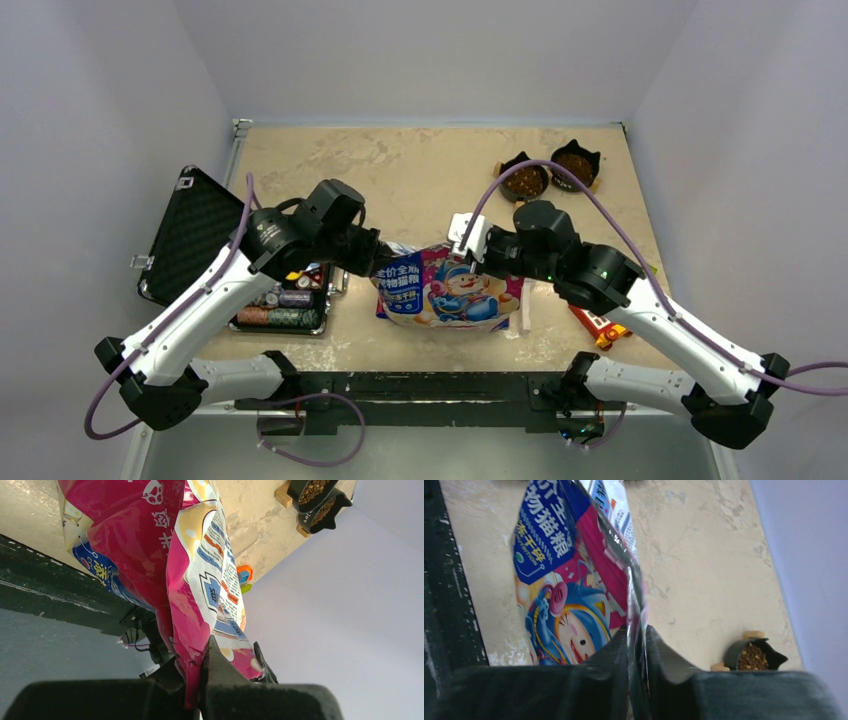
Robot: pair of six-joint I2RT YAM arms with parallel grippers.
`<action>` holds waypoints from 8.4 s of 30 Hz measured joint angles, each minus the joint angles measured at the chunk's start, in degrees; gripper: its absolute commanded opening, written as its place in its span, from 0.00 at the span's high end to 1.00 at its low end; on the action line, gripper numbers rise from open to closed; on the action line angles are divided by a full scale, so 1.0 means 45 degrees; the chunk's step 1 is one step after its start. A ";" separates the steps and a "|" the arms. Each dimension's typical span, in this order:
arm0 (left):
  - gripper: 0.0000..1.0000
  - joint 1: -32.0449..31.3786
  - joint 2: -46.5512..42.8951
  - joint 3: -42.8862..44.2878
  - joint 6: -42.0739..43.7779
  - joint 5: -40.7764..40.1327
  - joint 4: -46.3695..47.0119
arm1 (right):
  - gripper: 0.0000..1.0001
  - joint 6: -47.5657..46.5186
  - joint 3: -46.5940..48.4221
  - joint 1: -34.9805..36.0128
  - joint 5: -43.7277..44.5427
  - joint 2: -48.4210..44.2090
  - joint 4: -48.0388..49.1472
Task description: Serve the pet food
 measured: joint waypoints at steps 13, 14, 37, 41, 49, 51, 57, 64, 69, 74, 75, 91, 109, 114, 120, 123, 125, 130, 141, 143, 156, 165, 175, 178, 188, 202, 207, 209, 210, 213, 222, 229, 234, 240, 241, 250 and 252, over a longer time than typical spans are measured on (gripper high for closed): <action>0.72 -0.0039 -0.0044 -0.0073 0.0121 0.0136 0.0253 | 1.00 0.0039 0.0126 -0.0714 -0.0457 -0.0131 -0.0466; 0.81 -0.0049 -0.0039 -0.0073 0.0136 0.0151 0.0257 | 1.00 0.0039 0.0175 -0.0719 -0.0525 -0.0131 -0.0534; 1.00 0.2069 0.0806 0.0481 0.0874 0.1783 0.0719 | 1.00 -0.0141 -0.1025 -0.0631 -0.0510 -0.1447 0.0709; 1.00 0.2429 0.0899 0.0593 0.1146 0.1923 0.0539 | 0.65 0.0325 0.0121 -0.0680 -0.0763 -0.0379 -0.0087; 1.00 0.2793 0.0403 0.0068 0.1025 0.2293 0.0665 | 0.32 0.0563 0.1273 0.0578 -0.0568 0.1287 -0.0185; 1.00 0.2793 0.0355 0.0034 0.0996 0.2351 0.0656 | 0.30 0.0520 0.1375 0.0797 -0.0466 0.1744 -0.0063; 1.00 0.2803 0.0316 -0.0029 0.0767 0.2409 0.0699 | 0.34 0.0243 0.2069 0.1627 0.0971 0.3245 0.0593; 1.00 0.2871 0.0243 -0.0117 0.0588 0.2375 0.0680 | 0.98 0.0112 0.2754 0.2506 0.3769 0.4503 0.1224; 1.00 0.2968 0.0175 -0.0136 0.0374 0.1977 0.0845 | 1.00 0.0257 0.2919 0.2895 0.4687 0.4930 0.1098; 1.00 0.2939 0.0049 -0.0253 0.0359 0.1880 0.0942 | 0.91 0.0272 0.2715 0.2919 0.4629 0.4750 0.1268; 1.00 0.2939 0.0024 -0.0277 0.0355 0.1889 0.0947 | 0.86 0.0325 0.2701 0.2909 0.4580 0.4726 0.1268; 1.00 0.2919 -0.0267 -0.0695 0.0330 0.1783 0.1423 | 0.91 0.0889 0.1846 0.2001 0.3322 0.3308 0.1263; 1.00 0.2832 -0.0369 -0.0568 0.0398 0.1938 0.0942 | 0.76 0.0675 -0.1593 -0.0471 0.0928 -0.0976 0.1885; 1.00 0.2977 -0.0369 -0.0549 0.0466 0.1909 0.0767 | 0.74 0.0670 -0.1540 -0.1243 0.1370 -0.1438 0.0729; 1.00 0.3055 -0.0384 -0.0549 0.0491 0.1579 0.0729 | 1.00 0.0981 -0.0724 -0.1423 0.1831 -0.0534 0.0034; 1.00 0.3055 -0.0393 -0.0549 0.0491 0.1355 0.0792 | 1.00 0.1297 -0.0733 -0.1447 0.2259 -0.0539 0.0185; 1.00 0.3055 -0.0403 -0.0549 0.0491 0.1341 0.0831 | 1.00 0.1545 -0.1025 -0.1583 0.2249 -0.0962 0.0335; 1.00 0.3060 -0.0457 -0.0544 0.0568 0.1753 0.0831 | 1.00 0.2059 -0.2249 -0.2161 0.1297 -0.2633 0.0845; 0.61 0.3798 -0.0777 -0.0554 0.1141 0.1564 0.0340 | 1.00 0.2084 -0.2900 -0.2837 0.0175 -0.3920 0.0680; 0.59 0.4245 -0.1316 -0.0651 0.1180 0.0758 0.0024 | 1.00 0.1894 -0.2890 -0.3016 0.0223 -0.4061 0.0476; 0.37 0.4439 -0.0699 -0.0772 0.1598 0.0112 -0.0364 | 1.00 0.1117 -0.2599 -0.3211 0.0214 -0.4031 -0.0121; 0.34 0.4153 -0.0845 0.0661 0.1719 0.0850 -0.0398 | 1.00 0.1010 -0.2302 -0.3235 0.0044 -0.3662 -0.0335; 0.38 0.3109 0.1088 0.1384 0.1797 0.0981 0.0204 | 1.00 0.0787 -0.2205 -0.3235 0.0005 -0.3599 -0.0491; 0.53 0.3104 0.1083 0.1030 0.1783 0.0971 0.0282 | 1.00 0.0797 -0.2205 -0.3235 0.0000 -0.3599 -0.0491; 1.00 0.3206 0.0933 0.0393 0.1836 0.0967 0.0345 | 1.00 0.0792 -0.2293 -0.3206 0.0010 -0.3900 -0.0622; 1.00 0.3385 0.1146 0.0816 0.1797 0.1350 -0.0403 | 0.44 0.0214 -0.2220 -0.1375 0.0359 -0.3449 -0.0427; 1.00 0.3385 0.1122 0.0811 0.1792 0.1399 -0.0437 | 0.36 -0.0155 -0.0947 -0.0087 0.0617 -0.1282 -0.0209; 1.00 0.3395 0.1044 0.0704 0.1787 0.1433 -0.0335 | 0.35 -0.0350 -0.0311 0.0355 0.0767 -0.0219 -0.0010; 1.00 0.3395 0.0996 0.0651 0.1778 0.1447 -0.0311 | 0.35 -0.0466 -0.0024 0.0597 0.0826 0.0262 0.0078; 1.00 0.3395 0.0821 0.0486 0.1744 0.1477 -0.0223 | 0.35 -0.0729 0.0661 0.1190 0.1078 0.1394 0.0194; 1.00 0.3395 0.0806 0.0486 0.1705 0.1481 -0.0219 | 1.00 -0.0821 0.1457 0.1865 0.2939 0.2914 0.0471; 1.00 0.3337 0.0685 0.0481 0.1661 0.1622 -0.0175 | 1.00 -0.0510 0.0306 0.1875 0.3172 0.1880 0.1336; 1.00 0.3118 0.0481 0.0481 0.1651 0.2249 -0.0257 | 1.00 0.0034 -0.1073 0.1418 0.2157 0.0321 0.2297; 0.97 0.3031 0.0457 0.0418 0.1661 0.2686 -0.0423 | 1.00 0.0879 -0.1588 0.1282 0.1661 -0.0466 0.2414; 0.90 0.3031 0.0427 0.0355 0.1661 0.2691 -0.0359 | 1.00 0.0971 -0.1588 0.1268 0.1632 -0.0457 0.2424; 0.44 0.2569 -0.0486 -0.0024 0.1486 0.1545 0.0442 | 1.00 0.1472 -0.0631 0.1035 0.1399 0.0175 0.1438; 0.43 0.2152 -0.0325 -0.0015 0.1443 0.1404 0.0627 | 1.00 0.1486 -0.0389 0.1039 0.1384 0.0398 0.1229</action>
